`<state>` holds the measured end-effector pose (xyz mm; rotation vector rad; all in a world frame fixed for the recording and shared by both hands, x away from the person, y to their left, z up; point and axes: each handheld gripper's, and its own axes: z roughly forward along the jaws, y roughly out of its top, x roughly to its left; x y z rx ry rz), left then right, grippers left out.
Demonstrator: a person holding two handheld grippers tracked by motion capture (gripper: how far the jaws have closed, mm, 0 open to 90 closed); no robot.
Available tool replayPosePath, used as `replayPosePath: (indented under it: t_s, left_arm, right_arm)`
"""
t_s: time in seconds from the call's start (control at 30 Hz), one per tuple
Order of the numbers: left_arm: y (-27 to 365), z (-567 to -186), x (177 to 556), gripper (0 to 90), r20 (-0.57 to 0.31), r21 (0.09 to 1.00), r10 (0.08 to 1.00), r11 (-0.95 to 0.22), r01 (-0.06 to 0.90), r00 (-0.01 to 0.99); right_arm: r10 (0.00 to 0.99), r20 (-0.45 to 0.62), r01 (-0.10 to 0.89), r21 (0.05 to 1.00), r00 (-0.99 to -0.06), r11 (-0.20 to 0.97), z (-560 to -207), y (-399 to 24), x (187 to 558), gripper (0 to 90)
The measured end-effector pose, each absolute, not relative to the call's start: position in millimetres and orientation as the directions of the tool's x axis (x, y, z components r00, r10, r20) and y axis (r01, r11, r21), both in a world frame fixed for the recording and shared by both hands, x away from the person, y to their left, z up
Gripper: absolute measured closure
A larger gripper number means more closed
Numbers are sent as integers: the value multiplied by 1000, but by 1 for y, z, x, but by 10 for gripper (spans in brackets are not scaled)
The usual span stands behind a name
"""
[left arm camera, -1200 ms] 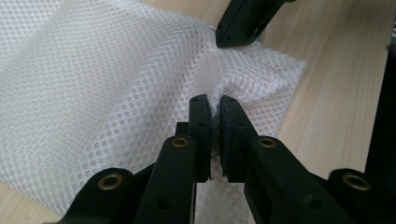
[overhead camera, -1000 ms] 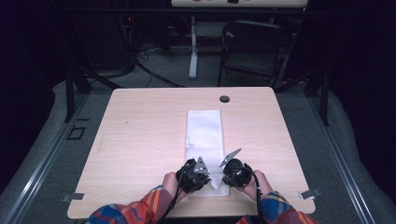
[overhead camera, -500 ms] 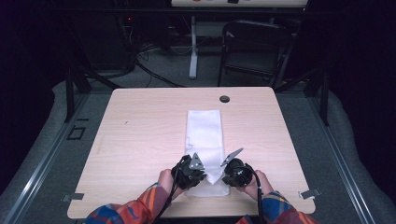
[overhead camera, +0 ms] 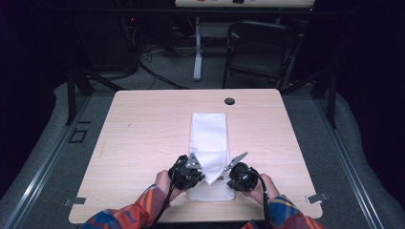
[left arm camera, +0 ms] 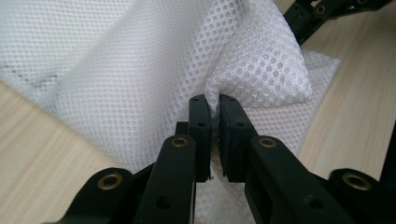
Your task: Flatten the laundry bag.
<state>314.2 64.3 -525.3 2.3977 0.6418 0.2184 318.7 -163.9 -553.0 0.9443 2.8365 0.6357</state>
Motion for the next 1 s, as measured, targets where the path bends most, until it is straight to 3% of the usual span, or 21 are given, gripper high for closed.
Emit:
replayPosePath:
  t_s: [1.0]
  left_arm:
    - [104, -515, 305, 848, 13, 659, 572, -622, 423, 820]
  right_arm:
    - [587, 52, 552, 417, -808, 722, -553, -164, 319, 900]
